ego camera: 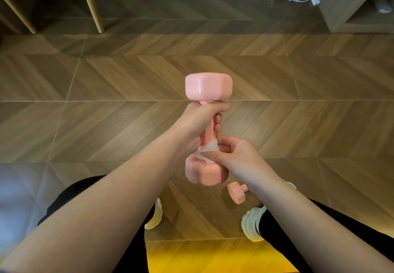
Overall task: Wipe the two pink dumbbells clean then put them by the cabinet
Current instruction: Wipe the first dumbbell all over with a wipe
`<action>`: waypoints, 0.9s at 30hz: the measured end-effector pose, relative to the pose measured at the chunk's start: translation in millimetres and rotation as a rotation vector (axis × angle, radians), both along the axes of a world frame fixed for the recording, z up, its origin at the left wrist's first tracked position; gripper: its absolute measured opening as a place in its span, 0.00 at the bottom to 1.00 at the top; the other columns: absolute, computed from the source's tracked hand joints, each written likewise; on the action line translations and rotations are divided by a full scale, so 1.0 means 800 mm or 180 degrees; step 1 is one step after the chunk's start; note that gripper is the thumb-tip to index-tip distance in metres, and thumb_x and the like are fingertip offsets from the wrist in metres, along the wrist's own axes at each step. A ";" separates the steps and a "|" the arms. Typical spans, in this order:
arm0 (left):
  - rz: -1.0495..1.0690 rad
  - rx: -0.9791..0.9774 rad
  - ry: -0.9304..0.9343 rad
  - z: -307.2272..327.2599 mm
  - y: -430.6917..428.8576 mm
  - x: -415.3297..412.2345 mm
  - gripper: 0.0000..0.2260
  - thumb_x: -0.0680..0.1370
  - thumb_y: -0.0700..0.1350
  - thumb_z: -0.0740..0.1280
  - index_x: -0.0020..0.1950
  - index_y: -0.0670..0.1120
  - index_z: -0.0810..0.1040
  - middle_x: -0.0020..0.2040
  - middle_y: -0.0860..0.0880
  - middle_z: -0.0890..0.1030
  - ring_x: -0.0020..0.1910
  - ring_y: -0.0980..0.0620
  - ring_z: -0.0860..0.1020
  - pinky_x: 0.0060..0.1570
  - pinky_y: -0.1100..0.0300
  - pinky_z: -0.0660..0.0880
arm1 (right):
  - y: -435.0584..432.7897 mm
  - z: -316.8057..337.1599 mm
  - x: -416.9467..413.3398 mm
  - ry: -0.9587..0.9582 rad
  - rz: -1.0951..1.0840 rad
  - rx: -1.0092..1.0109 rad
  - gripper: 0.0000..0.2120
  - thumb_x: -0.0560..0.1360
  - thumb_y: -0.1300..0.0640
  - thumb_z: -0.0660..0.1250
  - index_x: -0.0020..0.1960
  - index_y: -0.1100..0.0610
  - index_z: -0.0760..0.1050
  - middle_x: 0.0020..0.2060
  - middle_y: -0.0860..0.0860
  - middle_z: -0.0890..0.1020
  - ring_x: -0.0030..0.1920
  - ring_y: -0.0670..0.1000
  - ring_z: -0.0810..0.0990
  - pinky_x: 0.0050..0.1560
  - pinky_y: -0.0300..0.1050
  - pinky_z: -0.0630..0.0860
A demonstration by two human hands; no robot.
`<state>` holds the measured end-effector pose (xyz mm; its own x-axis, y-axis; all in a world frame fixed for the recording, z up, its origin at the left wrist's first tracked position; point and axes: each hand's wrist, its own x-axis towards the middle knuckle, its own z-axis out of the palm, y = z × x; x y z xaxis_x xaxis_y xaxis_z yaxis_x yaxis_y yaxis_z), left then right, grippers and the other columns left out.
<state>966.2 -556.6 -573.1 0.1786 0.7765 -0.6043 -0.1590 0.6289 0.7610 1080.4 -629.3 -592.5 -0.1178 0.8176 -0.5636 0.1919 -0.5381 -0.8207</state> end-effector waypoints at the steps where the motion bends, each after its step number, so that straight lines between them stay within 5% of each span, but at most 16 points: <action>1: -0.0029 -0.0012 0.0044 0.000 -0.002 0.002 0.10 0.76 0.39 0.70 0.37 0.46 0.74 0.23 0.52 0.70 0.21 0.56 0.68 0.23 0.65 0.67 | 0.000 -0.001 -0.003 -0.0049 -0.0030 -0.0041 0.11 0.67 0.48 0.79 0.47 0.49 0.83 0.40 0.42 0.87 0.42 0.41 0.85 0.38 0.33 0.77; 5: -0.0271 0.0183 0.0007 0.005 -0.002 0.003 0.04 0.77 0.41 0.68 0.43 0.44 0.75 0.28 0.50 0.75 0.28 0.54 0.74 0.31 0.61 0.72 | 0.004 -0.003 -0.006 0.0339 -0.0462 -0.0250 0.07 0.70 0.57 0.78 0.46 0.51 0.83 0.38 0.45 0.87 0.37 0.41 0.85 0.34 0.33 0.76; 10: -0.0880 0.0743 0.0736 0.011 -0.002 -0.011 0.15 0.74 0.51 0.63 0.51 0.41 0.81 0.45 0.49 0.80 0.44 0.54 0.77 0.45 0.59 0.71 | 0.015 0.006 0.009 0.0707 -0.0698 -0.0100 0.11 0.63 0.55 0.82 0.44 0.50 0.86 0.44 0.51 0.88 0.47 0.50 0.86 0.55 0.50 0.79; 13: -0.0697 0.0238 0.0575 0.006 -0.012 -0.019 0.16 0.78 0.59 0.64 0.54 0.49 0.81 0.51 0.51 0.82 0.50 0.54 0.79 0.49 0.56 0.73 | 0.023 0.015 0.023 0.0862 -0.0903 0.0122 0.16 0.59 0.54 0.83 0.45 0.53 0.86 0.46 0.52 0.88 0.50 0.50 0.86 0.49 0.42 0.81; 16: -0.0796 -0.0592 -0.0143 -0.001 -0.025 -0.023 0.31 0.70 0.67 0.66 0.64 0.46 0.78 0.59 0.41 0.81 0.57 0.43 0.80 0.52 0.46 0.79 | 0.030 0.023 0.034 0.1088 -0.1073 0.0394 0.12 0.61 0.56 0.80 0.44 0.53 0.86 0.47 0.52 0.88 0.50 0.49 0.86 0.45 0.36 0.80; 19: -0.0878 -0.0618 -0.0860 0.004 -0.032 -0.017 0.32 0.67 0.64 0.72 0.66 0.47 0.78 0.55 0.42 0.83 0.52 0.45 0.83 0.48 0.42 0.81 | 0.033 0.033 0.035 0.1161 -0.1171 0.0569 0.10 0.68 0.63 0.77 0.43 0.49 0.87 0.48 0.51 0.88 0.51 0.47 0.86 0.49 0.36 0.80; 23: -0.0632 -0.0342 -0.0717 0.011 -0.030 -0.003 0.25 0.70 0.54 0.75 0.64 0.44 0.80 0.53 0.42 0.81 0.49 0.49 0.81 0.44 0.50 0.81 | 0.039 0.039 0.036 0.1288 -0.1378 0.0678 0.12 0.73 0.69 0.71 0.46 0.53 0.84 0.49 0.52 0.87 0.51 0.47 0.85 0.53 0.38 0.80; 27: -0.0585 -0.0062 -0.0469 0.007 -0.033 0.001 0.24 0.69 0.53 0.73 0.61 0.42 0.80 0.48 0.44 0.83 0.44 0.51 0.82 0.42 0.52 0.81 | 0.052 0.053 0.047 0.1586 -0.1744 0.0695 0.12 0.65 0.58 0.75 0.49 0.56 0.85 0.49 0.50 0.87 0.47 0.43 0.84 0.52 0.38 0.78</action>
<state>967.0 -583.1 -567.5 0.4031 0.7112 -0.5760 -0.1490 0.6720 0.7254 1118.3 -587.9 -549.9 0.1382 0.9189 -0.3694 -0.4753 -0.2657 -0.8388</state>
